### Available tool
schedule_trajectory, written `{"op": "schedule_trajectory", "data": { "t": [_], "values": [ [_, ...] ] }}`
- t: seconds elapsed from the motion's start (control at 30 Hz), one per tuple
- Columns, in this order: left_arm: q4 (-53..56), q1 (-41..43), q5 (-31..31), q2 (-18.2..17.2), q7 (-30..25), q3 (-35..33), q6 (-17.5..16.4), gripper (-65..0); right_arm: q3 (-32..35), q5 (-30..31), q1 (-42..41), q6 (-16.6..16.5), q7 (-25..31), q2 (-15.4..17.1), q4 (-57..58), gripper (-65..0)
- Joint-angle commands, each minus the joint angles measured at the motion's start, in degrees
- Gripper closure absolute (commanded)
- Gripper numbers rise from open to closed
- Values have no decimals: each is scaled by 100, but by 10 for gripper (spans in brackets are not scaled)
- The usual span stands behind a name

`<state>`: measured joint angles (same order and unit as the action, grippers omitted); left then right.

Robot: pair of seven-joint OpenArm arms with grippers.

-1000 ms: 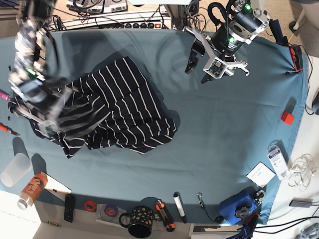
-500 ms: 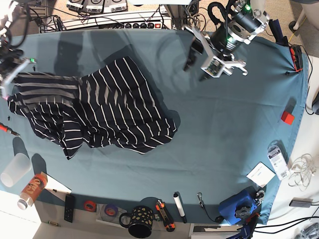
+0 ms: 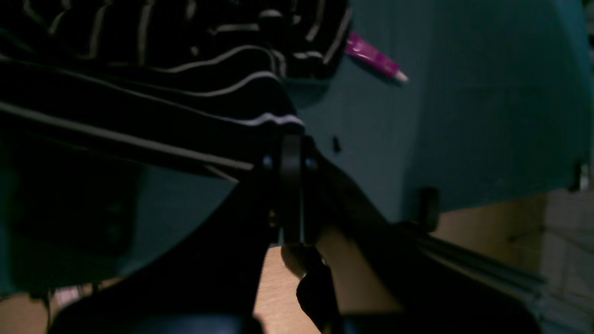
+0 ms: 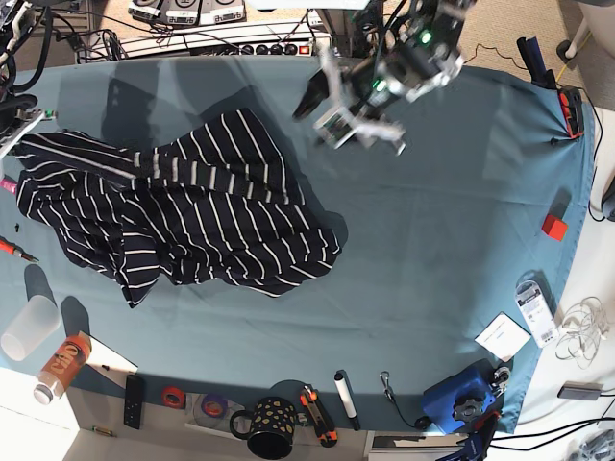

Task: Layout the t-shirt on the table in an organized manner, then fold the t-shirt properly
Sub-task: 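Lower the left gripper and grasp the shirt's opposite side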

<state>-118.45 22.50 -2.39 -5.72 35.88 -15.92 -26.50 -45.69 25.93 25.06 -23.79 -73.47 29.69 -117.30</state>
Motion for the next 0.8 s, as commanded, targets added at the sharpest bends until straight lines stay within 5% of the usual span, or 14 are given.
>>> {"op": "schedule_trajectory", "data": {
  "t": [0.0,0.27,0.53,0.77],
  "values": [
    [-109,-116,-57,13,-140,-9,57,-290,-61,-144,-15,76,173,142,-72,0],
    [577,-1019,-48,15,-120,-2,1178,-268,-61,-160,-15,181,282,140,-72,0],
    [2068,-2173,-1027,229,555,107,1209,-269,-61,-157,-13,179,273,138,-72,0],
    [2837,-2761,-1886,817,802,1106,918,-268,-61,-160,-13,175,271,127,-72,0]
  ]
}}
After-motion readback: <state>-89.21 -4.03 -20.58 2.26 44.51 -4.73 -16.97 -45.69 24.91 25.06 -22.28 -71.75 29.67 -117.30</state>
